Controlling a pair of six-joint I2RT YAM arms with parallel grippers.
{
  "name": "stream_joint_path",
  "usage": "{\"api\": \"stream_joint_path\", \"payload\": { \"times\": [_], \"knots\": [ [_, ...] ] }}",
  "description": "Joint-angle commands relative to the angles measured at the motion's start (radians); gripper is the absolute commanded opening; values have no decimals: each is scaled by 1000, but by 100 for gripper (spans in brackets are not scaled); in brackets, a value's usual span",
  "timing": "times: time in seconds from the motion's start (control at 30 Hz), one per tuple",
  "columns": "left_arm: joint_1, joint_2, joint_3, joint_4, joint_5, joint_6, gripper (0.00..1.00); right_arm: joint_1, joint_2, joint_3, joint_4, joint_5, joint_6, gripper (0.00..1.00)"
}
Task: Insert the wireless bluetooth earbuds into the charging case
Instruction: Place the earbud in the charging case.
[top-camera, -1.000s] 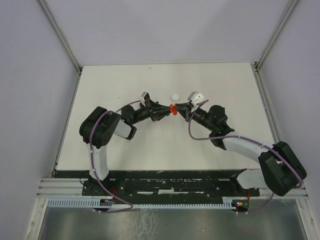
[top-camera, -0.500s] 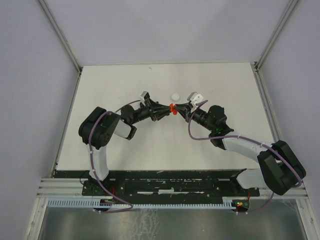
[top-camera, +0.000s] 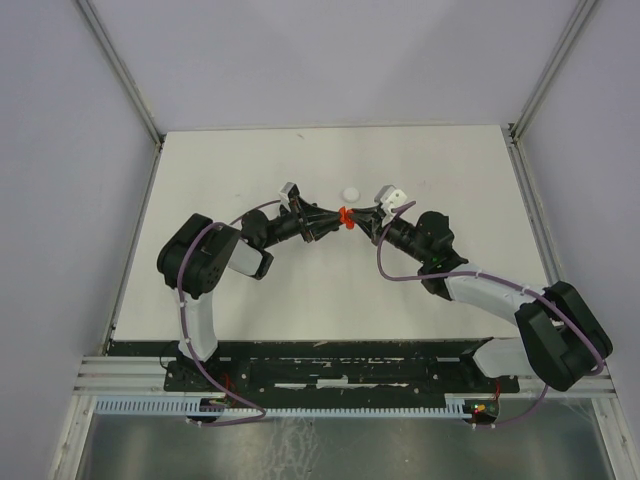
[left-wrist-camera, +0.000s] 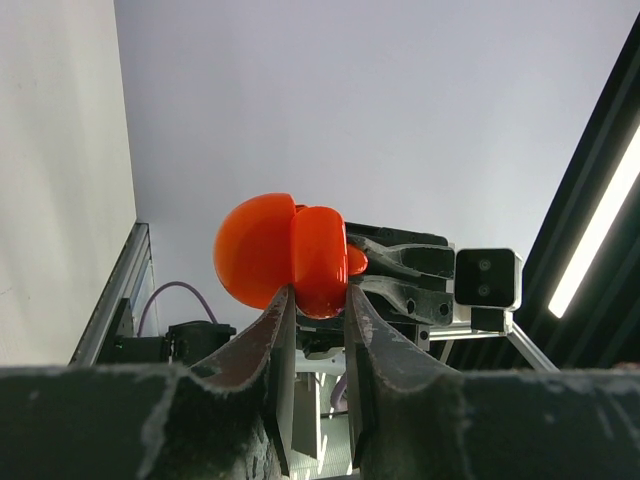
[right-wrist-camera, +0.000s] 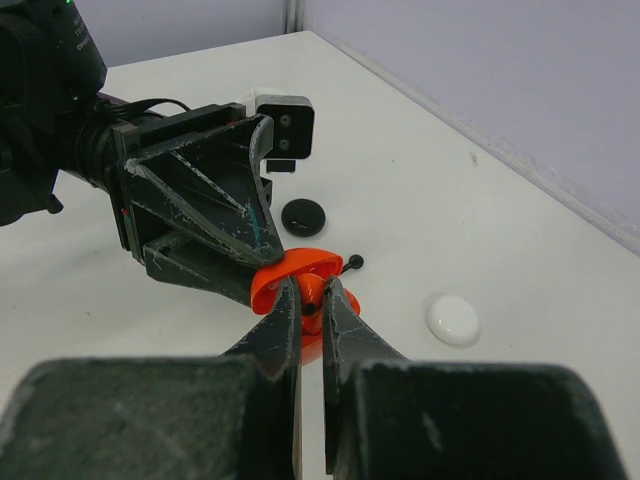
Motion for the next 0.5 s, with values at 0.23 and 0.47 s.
{"api": "stream_joint_path", "payload": {
  "times": [0.23, 0.47],
  "knots": [
    [-3, -33, 26, 142, -9, -35, 3, 4, -41, -15, 3, 13, -12, 1],
    [-2, -37, 29, 141, -10, -38, 3, 5, -42, -16, -2, 28, -10, 2]
  ]
}}
